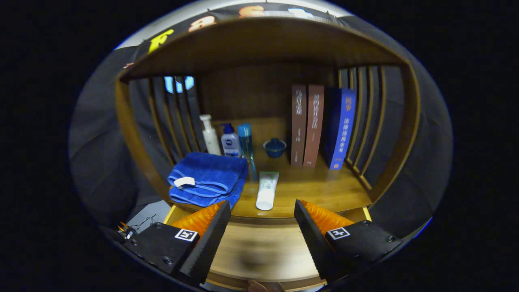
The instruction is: Pull open the drawer, take out the items inside it, and place them on the countertop above the cabinet.
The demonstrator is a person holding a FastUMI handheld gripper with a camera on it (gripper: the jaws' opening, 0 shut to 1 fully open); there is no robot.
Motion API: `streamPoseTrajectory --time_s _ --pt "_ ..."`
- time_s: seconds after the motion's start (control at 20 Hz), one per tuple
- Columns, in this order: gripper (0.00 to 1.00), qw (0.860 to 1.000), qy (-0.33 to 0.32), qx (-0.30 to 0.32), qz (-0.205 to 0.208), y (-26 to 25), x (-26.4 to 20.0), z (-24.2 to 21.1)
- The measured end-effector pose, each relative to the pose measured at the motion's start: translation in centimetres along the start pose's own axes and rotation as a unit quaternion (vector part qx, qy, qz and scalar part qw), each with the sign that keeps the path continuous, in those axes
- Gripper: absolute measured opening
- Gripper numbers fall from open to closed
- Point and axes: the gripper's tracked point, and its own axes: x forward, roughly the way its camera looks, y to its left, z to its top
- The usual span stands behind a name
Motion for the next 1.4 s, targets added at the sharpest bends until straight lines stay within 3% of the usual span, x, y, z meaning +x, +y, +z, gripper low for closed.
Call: streamPoseTrajectory --time_s 0.25,0.65,0.95,1.4 --pt "0.99 0.997 -0.08 0.007 0.004 0.9 -7.8 -3.3" --pt "0.99 0.994 -0.103 0.033 -0.006 0.7 -12.7 -13.5" --pt "0.99 0.996 -0.074 0.043 -0.004 0.9 -11.1 -21.0" --pt "0.99 0.998 -0.049 0.043 -0.02 0.2 -7.6 -23.6"
